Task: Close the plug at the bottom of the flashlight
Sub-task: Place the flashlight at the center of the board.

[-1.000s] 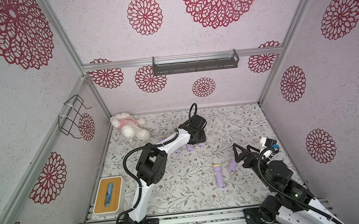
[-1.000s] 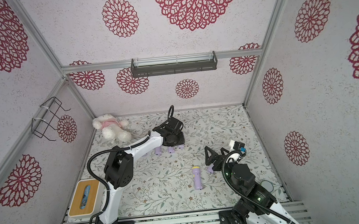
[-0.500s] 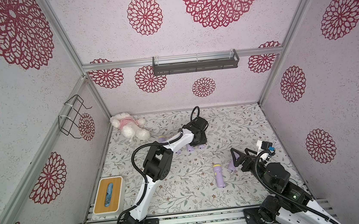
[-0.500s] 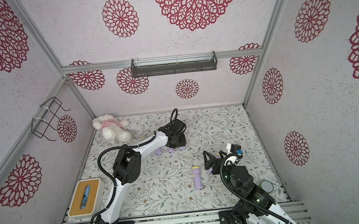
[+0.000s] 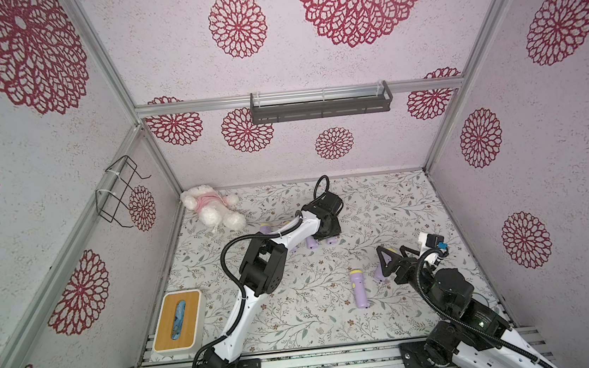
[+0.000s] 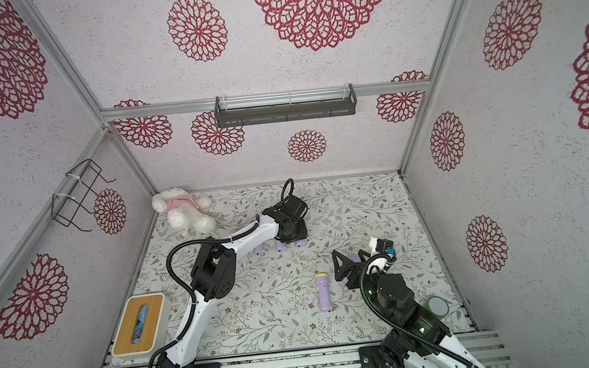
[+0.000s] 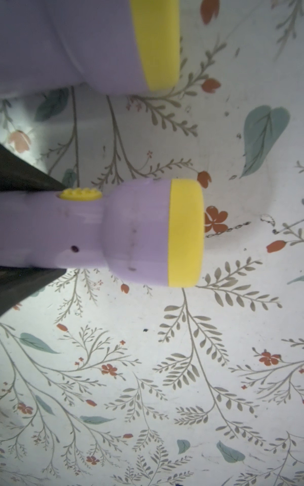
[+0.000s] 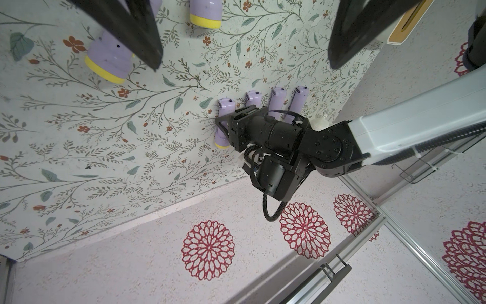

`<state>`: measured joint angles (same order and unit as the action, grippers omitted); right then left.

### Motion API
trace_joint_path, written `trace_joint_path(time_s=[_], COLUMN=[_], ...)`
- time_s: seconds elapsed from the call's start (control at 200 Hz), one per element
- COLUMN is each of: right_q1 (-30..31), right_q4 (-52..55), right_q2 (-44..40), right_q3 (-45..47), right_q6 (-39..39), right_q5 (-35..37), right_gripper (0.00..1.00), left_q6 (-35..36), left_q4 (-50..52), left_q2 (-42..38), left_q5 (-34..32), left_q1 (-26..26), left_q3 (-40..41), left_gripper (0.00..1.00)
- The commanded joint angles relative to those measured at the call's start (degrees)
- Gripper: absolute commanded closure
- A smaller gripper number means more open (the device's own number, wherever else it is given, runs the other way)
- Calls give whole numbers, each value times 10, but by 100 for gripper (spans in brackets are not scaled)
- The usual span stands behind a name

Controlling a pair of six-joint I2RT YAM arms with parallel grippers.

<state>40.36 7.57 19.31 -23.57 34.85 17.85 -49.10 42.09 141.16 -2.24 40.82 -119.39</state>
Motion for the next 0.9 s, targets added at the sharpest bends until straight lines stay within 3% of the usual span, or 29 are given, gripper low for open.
trace_joint_path(time_s=[0.0, 0.61, 0.896], right_q1=[-2, -2, -2], right_q4=[-26, -28, -31], right_q2=[-2, -2, -1], right_q3=[4, 8, 11], right_q6=[-12, -5, -1], right_q5=[1, -1, -3], right_gripper=[1, 1, 1], left_q6=[-9, -12, -7], left_q4=[8, 23, 34], left_q2=[11, 25, 38], left_q5=[-4, -14, -18], left_q1=[11, 16, 9], left_q3=[-17, -22, -37], left_gripper=[98, 65, 63])
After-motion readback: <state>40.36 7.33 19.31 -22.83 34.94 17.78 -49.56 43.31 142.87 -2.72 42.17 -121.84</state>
